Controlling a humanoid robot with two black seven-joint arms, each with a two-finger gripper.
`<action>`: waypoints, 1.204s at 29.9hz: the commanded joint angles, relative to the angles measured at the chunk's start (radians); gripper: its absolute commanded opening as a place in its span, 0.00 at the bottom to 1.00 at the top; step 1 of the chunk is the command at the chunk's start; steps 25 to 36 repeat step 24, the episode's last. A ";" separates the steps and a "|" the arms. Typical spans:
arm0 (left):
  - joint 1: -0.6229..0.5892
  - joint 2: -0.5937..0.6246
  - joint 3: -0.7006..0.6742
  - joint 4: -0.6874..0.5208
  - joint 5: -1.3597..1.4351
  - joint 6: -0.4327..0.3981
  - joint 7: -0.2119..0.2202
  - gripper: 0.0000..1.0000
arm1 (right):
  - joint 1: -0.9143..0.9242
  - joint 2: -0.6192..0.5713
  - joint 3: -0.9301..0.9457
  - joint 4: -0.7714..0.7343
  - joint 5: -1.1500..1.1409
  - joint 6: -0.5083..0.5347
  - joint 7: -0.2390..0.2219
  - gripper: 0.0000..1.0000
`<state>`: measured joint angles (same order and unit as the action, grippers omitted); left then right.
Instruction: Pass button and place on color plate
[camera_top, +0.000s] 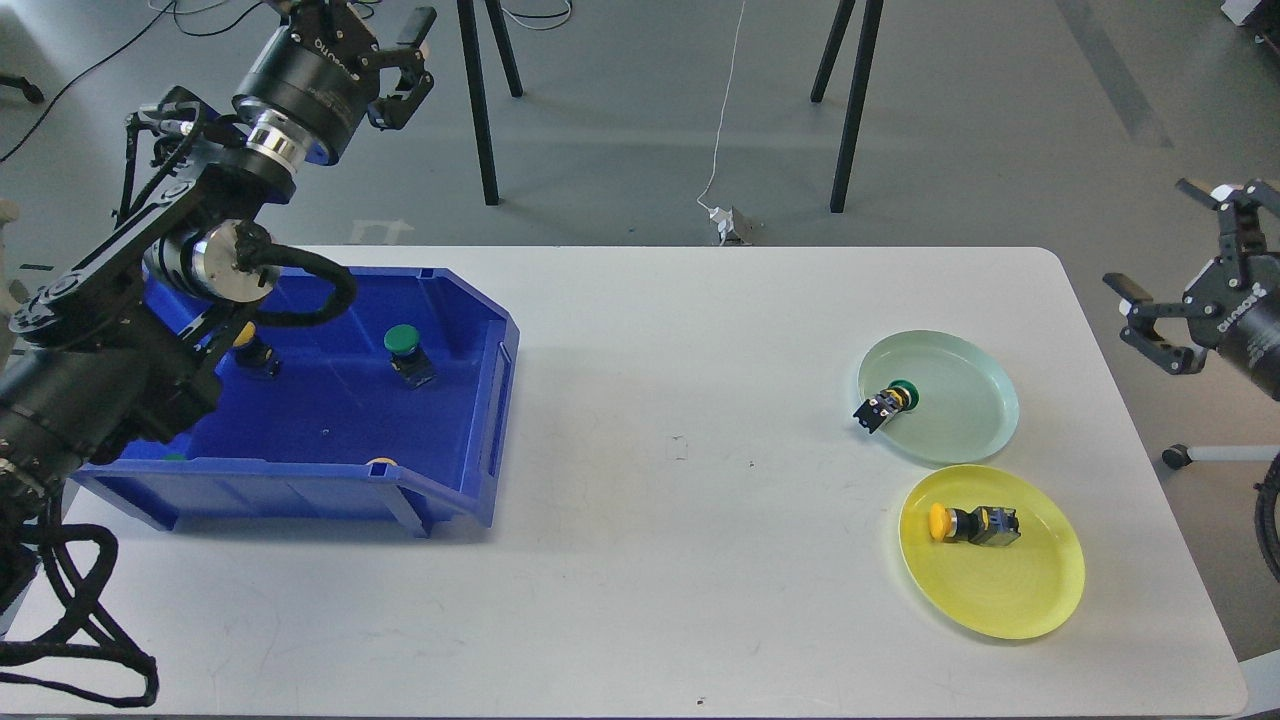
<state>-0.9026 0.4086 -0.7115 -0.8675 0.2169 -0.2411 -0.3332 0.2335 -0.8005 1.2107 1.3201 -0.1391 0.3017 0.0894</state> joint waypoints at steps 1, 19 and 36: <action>0.001 -0.010 -0.009 0.067 -0.013 -0.003 0.005 1.00 | 0.105 0.168 0.078 -0.053 -0.002 0.002 0.015 0.99; -0.012 -0.013 -0.066 0.137 -0.166 -0.037 0.054 1.00 | 0.550 0.449 0.069 -0.513 0.099 0.106 -0.016 0.99; -0.010 -0.016 -0.098 0.136 -0.168 -0.037 0.054 1.00 | 0.538 0.449 -0.011 -0.513 0.101 0.085 -0.020 0.99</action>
